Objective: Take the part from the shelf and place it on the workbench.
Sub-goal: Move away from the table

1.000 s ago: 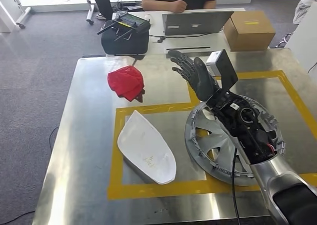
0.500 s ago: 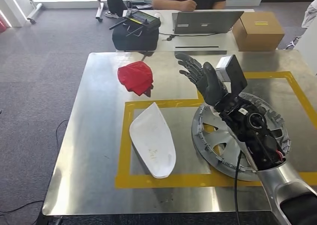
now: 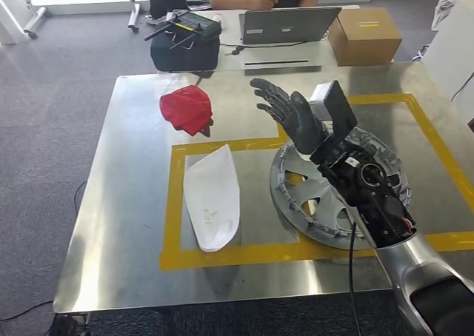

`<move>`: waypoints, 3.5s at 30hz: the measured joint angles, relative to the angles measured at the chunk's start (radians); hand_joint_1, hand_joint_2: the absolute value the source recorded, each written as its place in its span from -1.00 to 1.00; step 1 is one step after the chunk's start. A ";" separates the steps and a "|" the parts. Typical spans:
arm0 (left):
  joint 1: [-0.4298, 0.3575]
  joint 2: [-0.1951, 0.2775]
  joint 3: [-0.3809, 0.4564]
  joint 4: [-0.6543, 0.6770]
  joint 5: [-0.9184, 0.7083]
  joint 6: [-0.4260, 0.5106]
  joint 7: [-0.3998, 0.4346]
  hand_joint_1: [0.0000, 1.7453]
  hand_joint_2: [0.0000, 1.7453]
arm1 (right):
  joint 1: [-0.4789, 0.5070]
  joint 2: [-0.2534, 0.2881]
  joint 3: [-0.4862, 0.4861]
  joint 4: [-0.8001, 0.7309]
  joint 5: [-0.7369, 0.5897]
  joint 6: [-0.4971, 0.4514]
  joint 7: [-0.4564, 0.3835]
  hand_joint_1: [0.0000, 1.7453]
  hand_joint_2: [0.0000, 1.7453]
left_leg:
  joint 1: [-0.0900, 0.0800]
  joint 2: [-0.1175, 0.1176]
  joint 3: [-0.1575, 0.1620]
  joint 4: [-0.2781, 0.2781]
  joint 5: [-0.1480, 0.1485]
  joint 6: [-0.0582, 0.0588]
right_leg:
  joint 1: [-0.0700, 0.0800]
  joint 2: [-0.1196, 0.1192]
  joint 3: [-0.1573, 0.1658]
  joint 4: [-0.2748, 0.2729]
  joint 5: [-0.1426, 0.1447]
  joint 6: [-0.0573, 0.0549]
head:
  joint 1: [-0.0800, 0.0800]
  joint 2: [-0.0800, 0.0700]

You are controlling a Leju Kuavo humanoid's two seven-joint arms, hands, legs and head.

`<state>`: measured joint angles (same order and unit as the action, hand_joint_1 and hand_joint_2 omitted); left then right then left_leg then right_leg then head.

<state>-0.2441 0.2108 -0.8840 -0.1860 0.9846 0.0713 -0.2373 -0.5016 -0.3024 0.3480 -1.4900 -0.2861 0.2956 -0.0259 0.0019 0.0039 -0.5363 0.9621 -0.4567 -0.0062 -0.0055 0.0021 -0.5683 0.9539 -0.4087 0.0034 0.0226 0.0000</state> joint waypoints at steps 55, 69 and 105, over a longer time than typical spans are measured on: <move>-0.002 0.001 -0.001 0.000 -0.004 -0.011 0.009 -1.00 -1.00 | -0.001 0.000 0.003 0.023 0.001 0.032 0.000 -1.00 -1.00 | 0.002 -0.021 -0.079 0.033 0.030 -0.012 | -0.010 0.001 0.052 -0.011 -0.041 -0.002 | 0.020 0.000; 0.001 0.006 -0.001 0.000 0.004 -0.011 0.008 -1.00 -1.00 | -0.007 0.001 0.007 0.033 0.017 0.043 -0.015 -1.00 -1.00 | 0.000 -0.008 -0.005 -0.025 0.026 0.018 | 0.002 -0.024 0.000 -0.001 -0.009 0.016 | 0.002 0.000; 0.030 0.010 -0.006 0.000 0.032 0.001 -0.015 -1.00 -1.00 | -0.016 0.012 0.013 0.059 -0.013 0.024 0.019 -1.00 -1.00 | -0.001 -0.005 -0.020 -0.024 0.040 0.042 | -0.002 -0.005 -0.105 0.276 -0.168 0.035 | 0.017 0.000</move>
<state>-0.2145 0.2211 -0.8900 -0.1858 1.0164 0.0724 -0.2523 -0.5181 -0.2903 0.3606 -1.4310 -0.2989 0.3194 -0.0073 0.0009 -0.0015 -0.5563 0.9385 -0.4170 0.0362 -0.0077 -0.0033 -0.6728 1.2298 -0.5765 0.0381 0.0395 0.0000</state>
